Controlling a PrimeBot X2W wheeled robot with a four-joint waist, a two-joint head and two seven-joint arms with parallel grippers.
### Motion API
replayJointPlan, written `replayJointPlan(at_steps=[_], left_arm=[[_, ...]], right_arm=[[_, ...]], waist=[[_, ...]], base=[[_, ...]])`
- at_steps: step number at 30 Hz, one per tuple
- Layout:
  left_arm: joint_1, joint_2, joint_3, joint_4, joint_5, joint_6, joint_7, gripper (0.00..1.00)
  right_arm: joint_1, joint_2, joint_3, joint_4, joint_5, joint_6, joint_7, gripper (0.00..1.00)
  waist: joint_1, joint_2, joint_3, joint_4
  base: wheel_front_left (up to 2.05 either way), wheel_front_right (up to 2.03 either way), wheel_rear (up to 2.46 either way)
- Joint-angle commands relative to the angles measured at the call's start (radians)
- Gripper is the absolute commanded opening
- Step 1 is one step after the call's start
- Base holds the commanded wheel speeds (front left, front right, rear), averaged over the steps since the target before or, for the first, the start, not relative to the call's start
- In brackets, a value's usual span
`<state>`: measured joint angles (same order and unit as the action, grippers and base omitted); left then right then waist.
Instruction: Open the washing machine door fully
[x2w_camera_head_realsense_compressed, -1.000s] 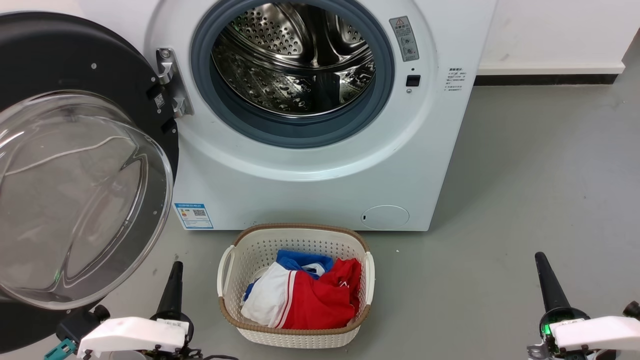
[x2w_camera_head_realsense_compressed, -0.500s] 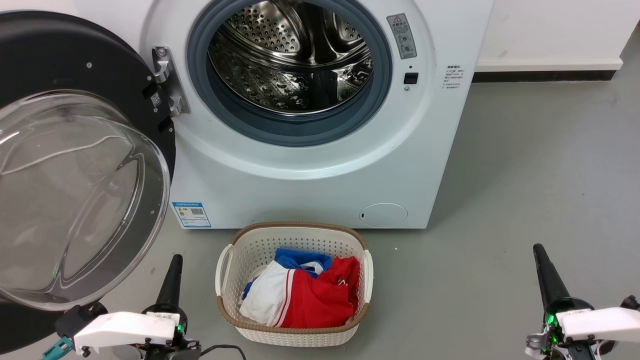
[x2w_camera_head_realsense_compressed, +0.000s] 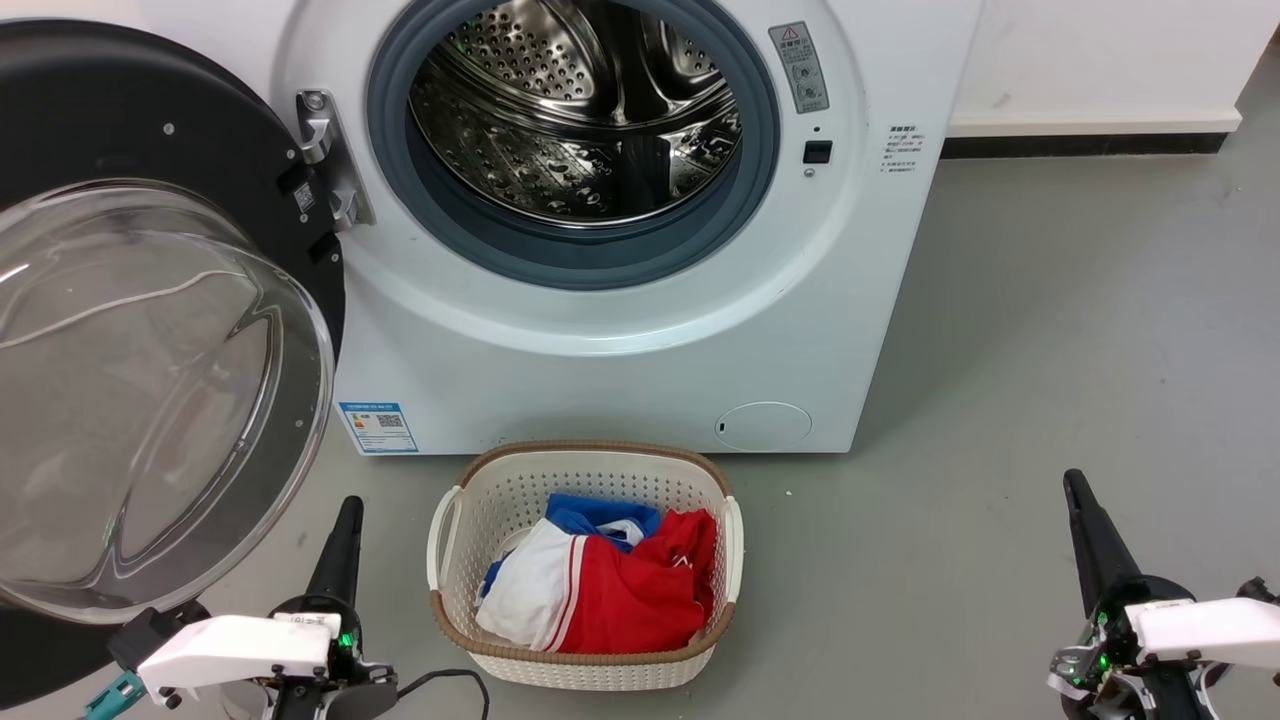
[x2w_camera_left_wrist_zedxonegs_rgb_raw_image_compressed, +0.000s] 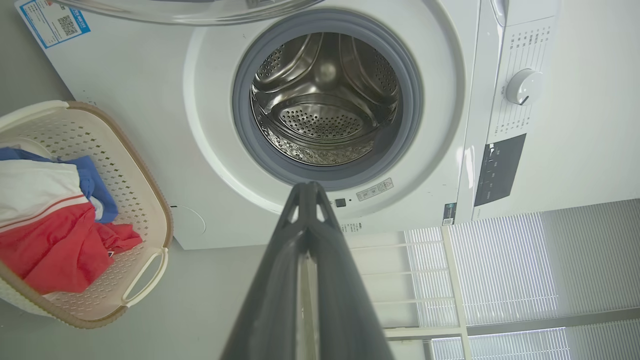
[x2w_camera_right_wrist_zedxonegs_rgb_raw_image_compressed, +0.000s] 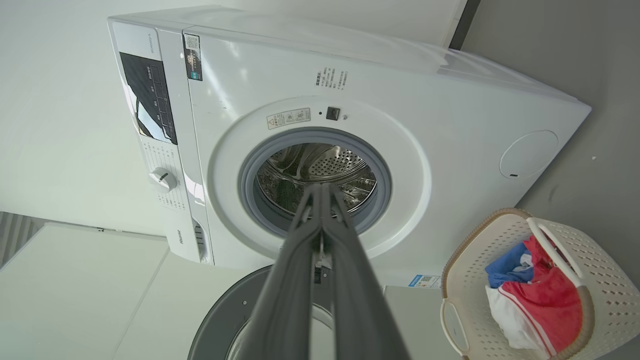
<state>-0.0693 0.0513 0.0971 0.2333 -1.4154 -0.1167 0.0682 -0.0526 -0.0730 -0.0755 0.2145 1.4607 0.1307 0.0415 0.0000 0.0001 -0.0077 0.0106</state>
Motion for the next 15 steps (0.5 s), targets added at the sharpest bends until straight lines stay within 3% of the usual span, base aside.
replayJointPlan(at_steps=[1, 15], left_arm=[[-0.021, 0.0, 0.003, -0.001, -0.019, -0.008, 0.005, 0.0], [-0.037, -0.001, 0.013, 0.008, -0.129, -0.014, 0.034, 0.0]], right_arm=[[-0.02, -0.003, -0.002, 0.002, 0.018, 0.0, 0.005, 0.0], [-0.047, 0.0, -0.007, 0.02, 0.116, 0.0, 0.033, 0.0]], waist=[[0.0, -0.0001, 0.0, 0.0], [0.0, -0.0001, 0.006, -0.006]], base=[[0.0, 0.0, 0.0], [0.0, 0.0, 0.0]])
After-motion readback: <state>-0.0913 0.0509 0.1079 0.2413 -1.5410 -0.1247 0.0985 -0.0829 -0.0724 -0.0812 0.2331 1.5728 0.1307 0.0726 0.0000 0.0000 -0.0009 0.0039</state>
